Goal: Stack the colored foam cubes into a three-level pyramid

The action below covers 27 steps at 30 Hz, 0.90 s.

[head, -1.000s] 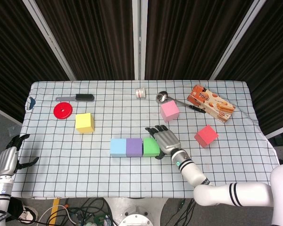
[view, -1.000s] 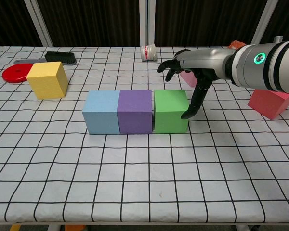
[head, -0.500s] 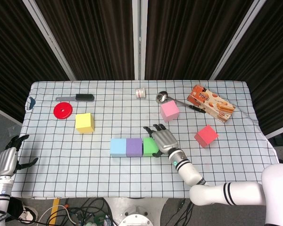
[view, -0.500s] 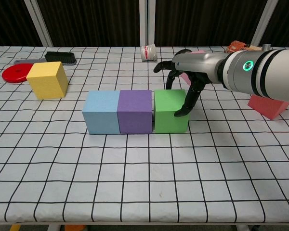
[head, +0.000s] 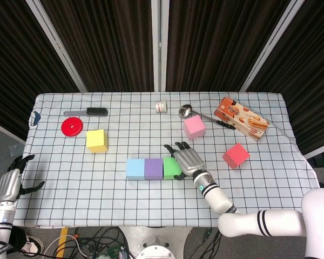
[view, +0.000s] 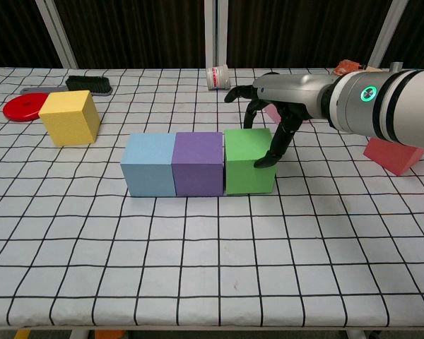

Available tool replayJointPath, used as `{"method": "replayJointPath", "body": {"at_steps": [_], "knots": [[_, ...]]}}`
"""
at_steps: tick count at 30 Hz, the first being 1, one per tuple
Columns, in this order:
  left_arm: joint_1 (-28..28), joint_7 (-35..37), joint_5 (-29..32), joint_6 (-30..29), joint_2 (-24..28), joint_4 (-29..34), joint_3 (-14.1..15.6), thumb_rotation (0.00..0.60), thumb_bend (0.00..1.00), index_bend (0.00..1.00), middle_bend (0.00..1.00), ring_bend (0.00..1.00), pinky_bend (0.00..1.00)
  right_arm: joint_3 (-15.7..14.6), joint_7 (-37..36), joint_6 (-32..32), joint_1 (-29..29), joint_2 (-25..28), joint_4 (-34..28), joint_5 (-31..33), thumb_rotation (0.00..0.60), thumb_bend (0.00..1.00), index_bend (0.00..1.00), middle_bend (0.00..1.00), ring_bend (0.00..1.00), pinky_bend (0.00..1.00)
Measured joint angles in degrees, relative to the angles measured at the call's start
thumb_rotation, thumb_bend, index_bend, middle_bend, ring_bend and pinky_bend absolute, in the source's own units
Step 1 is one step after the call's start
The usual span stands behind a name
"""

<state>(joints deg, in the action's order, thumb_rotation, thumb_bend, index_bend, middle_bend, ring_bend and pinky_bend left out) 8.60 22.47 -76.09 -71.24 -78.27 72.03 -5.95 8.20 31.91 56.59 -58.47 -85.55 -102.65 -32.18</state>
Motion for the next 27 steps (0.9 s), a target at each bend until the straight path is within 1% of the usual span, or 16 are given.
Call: {"method": "replayJointPath", "body": {"at_steps": [19, 22, 27], "knots": [[0.05, 0.12, 0.29, 0.45, -0.1, -0.34, -0.01, 0.6, 0.16, 0.16, 0.15, 0.03, 0.12, 0.48, -0.13, -0.71, -0.58, -1.28, 1.4, 0.57, 0.6, 0.15, 0.0, 0.31, 0.0, 0.0], [0.07, 0.09, 0.31, 0.48, -0.08, -0.37, -0.04, 0.6, 0.16, 0.16, 0.15, 0.03, 0.12, 0.4, 0.04, -1.13, -0.79, -1.31, 1.56, 1.04, 0.6, 0.14, 0.0, 0.29, 0.0, 0.0], [0.0, 0.06, 0.34, 0.46, -0.08, -0.39, 0.0, 0.6, 0.16, 0.16, 0.15, 0.03, 0.12, 0.28, 0.38, -1.66, -1.2, -1.16, 1.74, 1.79, 0.6, 0.11, 0.0, 0.17, 0.0, 0.0]]}}
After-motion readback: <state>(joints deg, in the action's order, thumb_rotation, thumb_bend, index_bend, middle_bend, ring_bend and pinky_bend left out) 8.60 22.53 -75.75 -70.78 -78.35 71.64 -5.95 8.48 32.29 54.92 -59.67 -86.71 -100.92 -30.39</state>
